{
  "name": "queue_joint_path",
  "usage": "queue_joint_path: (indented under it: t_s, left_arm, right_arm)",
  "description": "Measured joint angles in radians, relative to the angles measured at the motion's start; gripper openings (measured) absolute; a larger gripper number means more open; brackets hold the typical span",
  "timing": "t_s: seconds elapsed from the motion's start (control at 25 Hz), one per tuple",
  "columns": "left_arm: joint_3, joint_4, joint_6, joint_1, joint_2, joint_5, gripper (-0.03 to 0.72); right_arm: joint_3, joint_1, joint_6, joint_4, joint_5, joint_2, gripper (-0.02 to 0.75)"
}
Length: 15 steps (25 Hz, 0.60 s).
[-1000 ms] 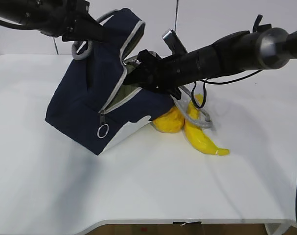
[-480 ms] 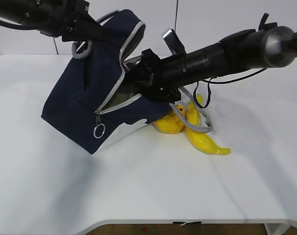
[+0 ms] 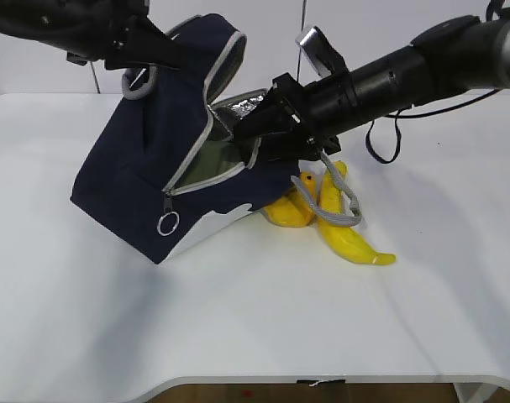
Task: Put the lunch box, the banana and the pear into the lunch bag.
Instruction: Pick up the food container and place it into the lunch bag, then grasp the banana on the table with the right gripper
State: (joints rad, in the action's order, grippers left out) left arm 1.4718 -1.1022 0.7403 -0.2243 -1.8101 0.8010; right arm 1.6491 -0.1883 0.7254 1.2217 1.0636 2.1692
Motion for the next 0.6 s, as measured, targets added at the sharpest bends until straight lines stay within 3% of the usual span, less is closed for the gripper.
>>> queue_joint_path:
  t_s: [0.44,0.6]
  left_arm:
    - [0.0,-0.003,-0.119,0.135,0.0,0.044,0.01]
    - [0.0,0.029,-0.13,0.176,0.0,0.054,0.01]
  right_arm:
    - [0.0,0.0,-0.148,-0.364,0.056,-0.158,0.523]
    - [0.0,0.0,-0.213,-0.443,0.09,-0.204,0.523]
